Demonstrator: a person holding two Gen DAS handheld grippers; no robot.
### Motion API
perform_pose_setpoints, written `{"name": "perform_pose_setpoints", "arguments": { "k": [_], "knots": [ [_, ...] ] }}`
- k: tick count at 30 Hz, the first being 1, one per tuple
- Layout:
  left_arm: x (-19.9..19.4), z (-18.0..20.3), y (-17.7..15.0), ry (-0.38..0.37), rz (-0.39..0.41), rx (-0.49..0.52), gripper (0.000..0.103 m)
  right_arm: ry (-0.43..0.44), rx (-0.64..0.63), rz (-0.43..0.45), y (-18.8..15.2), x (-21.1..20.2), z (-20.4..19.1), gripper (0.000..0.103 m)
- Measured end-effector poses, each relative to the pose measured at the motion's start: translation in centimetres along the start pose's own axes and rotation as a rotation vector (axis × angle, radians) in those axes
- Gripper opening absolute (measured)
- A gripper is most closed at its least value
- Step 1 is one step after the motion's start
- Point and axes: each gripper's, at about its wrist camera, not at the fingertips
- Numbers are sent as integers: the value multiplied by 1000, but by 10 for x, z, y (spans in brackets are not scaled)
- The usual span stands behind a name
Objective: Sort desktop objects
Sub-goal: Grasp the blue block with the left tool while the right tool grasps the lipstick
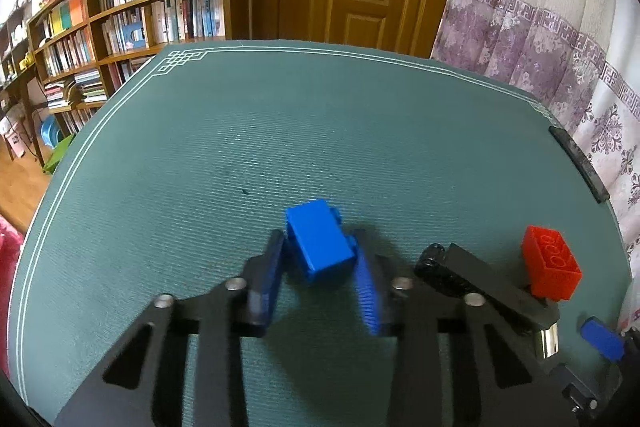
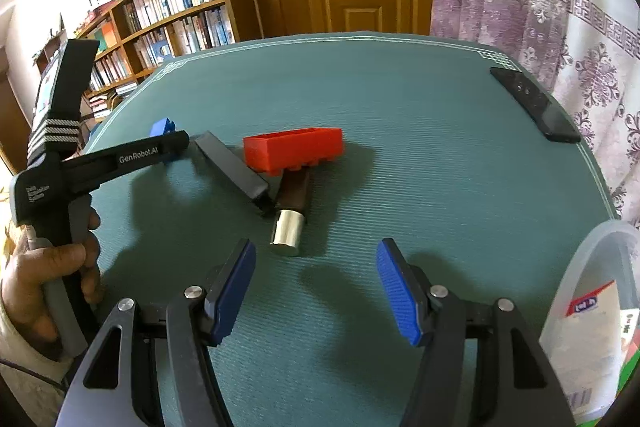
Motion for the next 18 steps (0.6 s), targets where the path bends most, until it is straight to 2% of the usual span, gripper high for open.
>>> {"name": "perform_pose_setpoints", "arguments": {
  "k": [2, 10, 18],
  "knots": [
    [-1, -2, -1, 1, 5, -4, 28, 0, -3, -2, 2, 3, -1, 67],
    [-1, -10, -1, 5, 1, -21, 28, -33, -12, -4, 11, 16, -4, 54],
    [0, -10, -2, 8, -3, -19, 28, -54, -23, -18, 17, 33, -5, 53]
  ]
}}
Point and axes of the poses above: each gripper's, at about its wrist camera, not at the fingertips, and x roughly the way its jaws point, z to its right, y to its top, and after that the axes turned 5 degrees about y, right-handed
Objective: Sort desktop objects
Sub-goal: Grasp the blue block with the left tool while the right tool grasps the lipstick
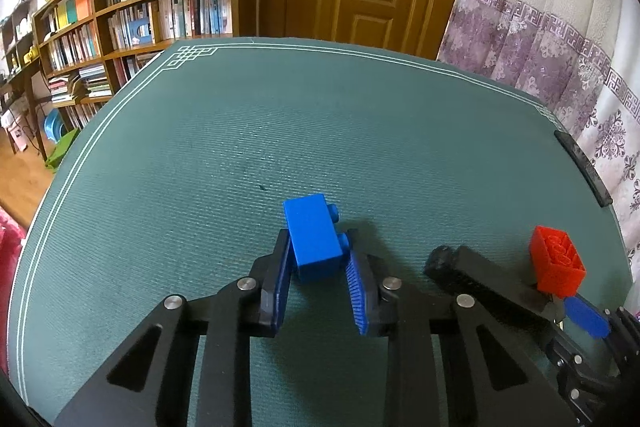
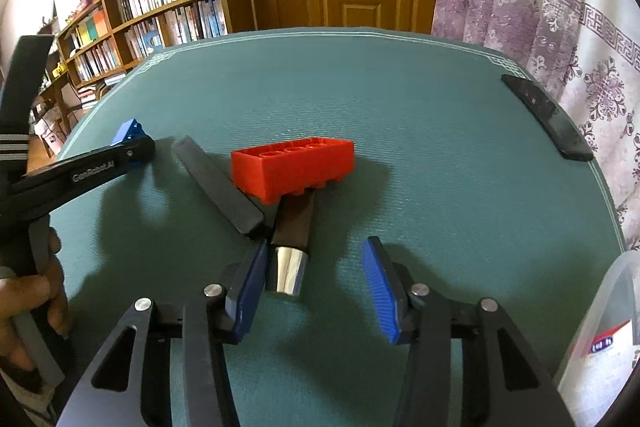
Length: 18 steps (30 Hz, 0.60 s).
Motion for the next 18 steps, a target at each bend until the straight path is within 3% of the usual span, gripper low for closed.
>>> {"name": "perform_pose_setpoints", "arguments": {
  "k": [5, 11, 18],
  "knots": [
    [0, 0, 0, -2, 1, -2, 28, -19, -18, 12, 3, 7, -3, 48],
    [-3, 0, -1, -4, 7, 6, 27, -12, -8, 17, 1, 4, 1, 22],
    [-16, 2, -3, -12, 23, 7, 27, 34, 25, 9, -5, -7, 8, 22]
  ]
}}
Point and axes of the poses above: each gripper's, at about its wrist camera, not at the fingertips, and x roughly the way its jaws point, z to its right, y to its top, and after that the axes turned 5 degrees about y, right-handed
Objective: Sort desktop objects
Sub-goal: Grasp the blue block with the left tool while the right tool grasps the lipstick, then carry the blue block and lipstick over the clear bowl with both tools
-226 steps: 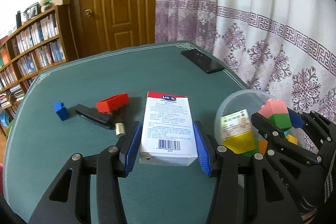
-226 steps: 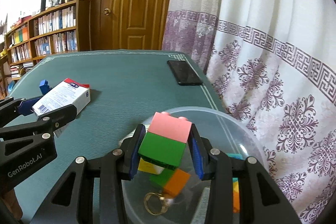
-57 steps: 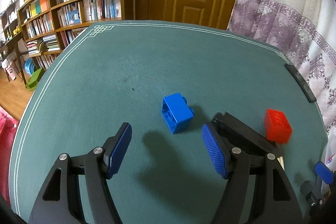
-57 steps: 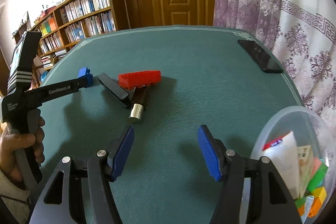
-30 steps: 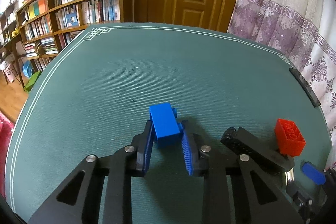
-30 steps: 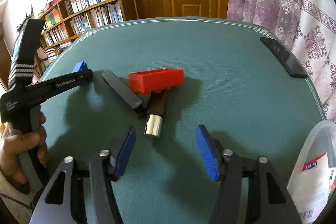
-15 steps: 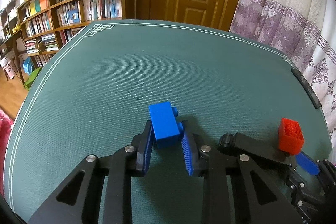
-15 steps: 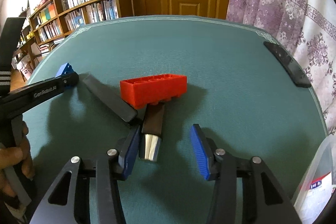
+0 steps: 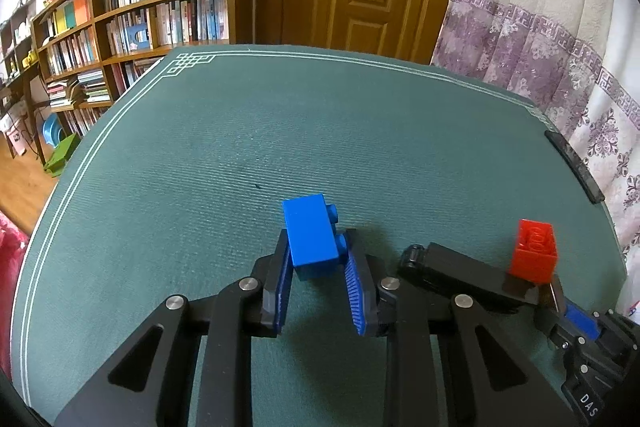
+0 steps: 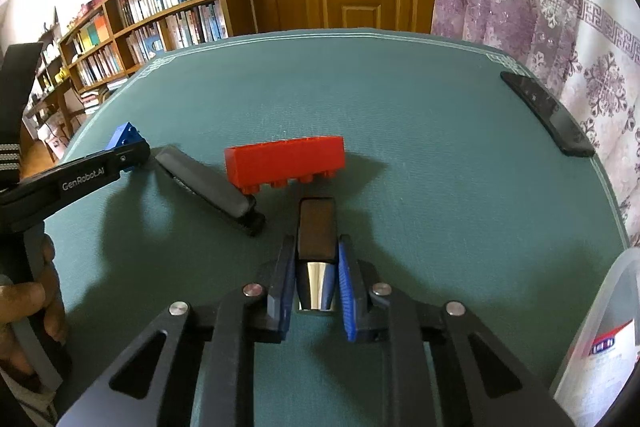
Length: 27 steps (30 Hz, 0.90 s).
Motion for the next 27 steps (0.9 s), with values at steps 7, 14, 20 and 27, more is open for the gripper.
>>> {"name": "perform_pose_setpoints", "arguments": {
  "k": [7, 14, 20, 27],
  "knots": [
    [-26, 3, -2, -10, 38, 1, 27, 35, 44, 17, -7, -21, 9, 22],
    [-50, 12, -16, -43, 55, 12, 27, 49, 52, 38, -13, -38, 7, 22],
    [-64, 18, -24, -53, 64, 16, 27, 50, 52, 62, -18, -53, 7, 22],
    [-77, 32, -35, -65, 68, 35, 27, 42, 63, 87, -26, -70, 13, 22]
  ]
}}
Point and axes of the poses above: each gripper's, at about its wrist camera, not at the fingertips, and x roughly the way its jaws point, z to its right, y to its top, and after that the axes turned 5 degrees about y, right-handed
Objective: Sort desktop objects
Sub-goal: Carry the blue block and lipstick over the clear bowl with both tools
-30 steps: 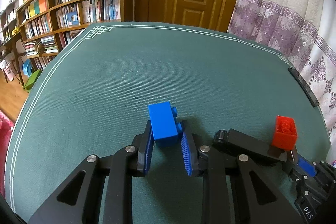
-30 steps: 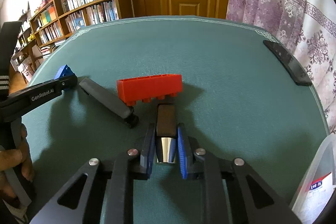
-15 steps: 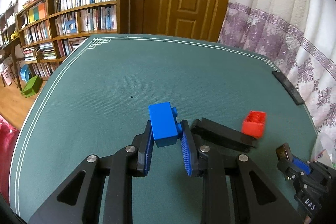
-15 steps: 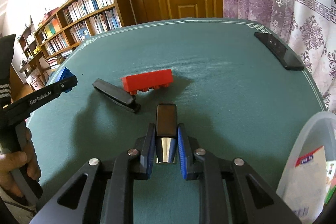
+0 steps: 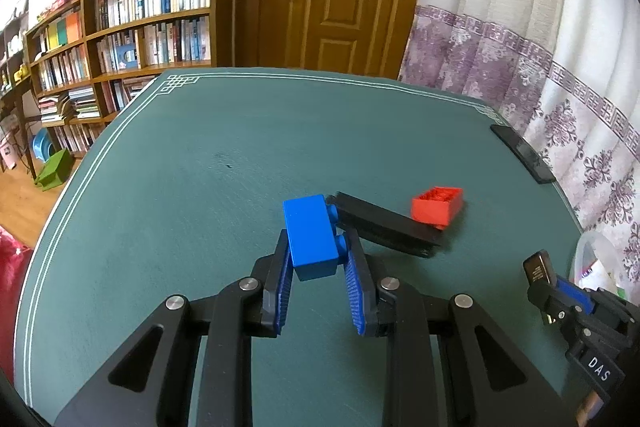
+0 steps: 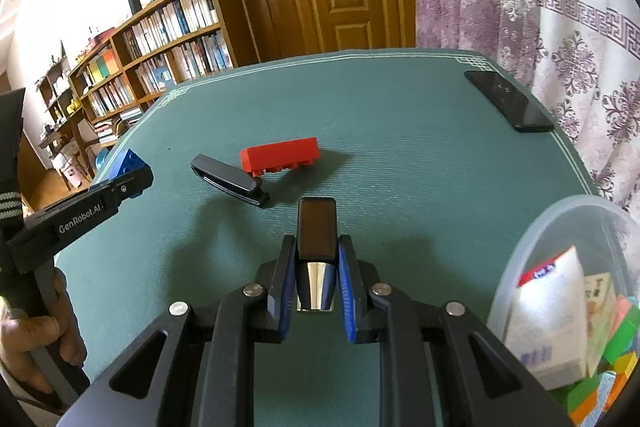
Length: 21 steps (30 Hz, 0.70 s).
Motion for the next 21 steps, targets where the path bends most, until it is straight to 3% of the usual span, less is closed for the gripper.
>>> {"name": "perform_pose_setpoints", "arguments": {
  "k": [21],
  "knots": [
    [-48, 101, -17, -99, 45, 175, 27, -58, 89, 90, -23, -64, 56, 22]
  ]
}}
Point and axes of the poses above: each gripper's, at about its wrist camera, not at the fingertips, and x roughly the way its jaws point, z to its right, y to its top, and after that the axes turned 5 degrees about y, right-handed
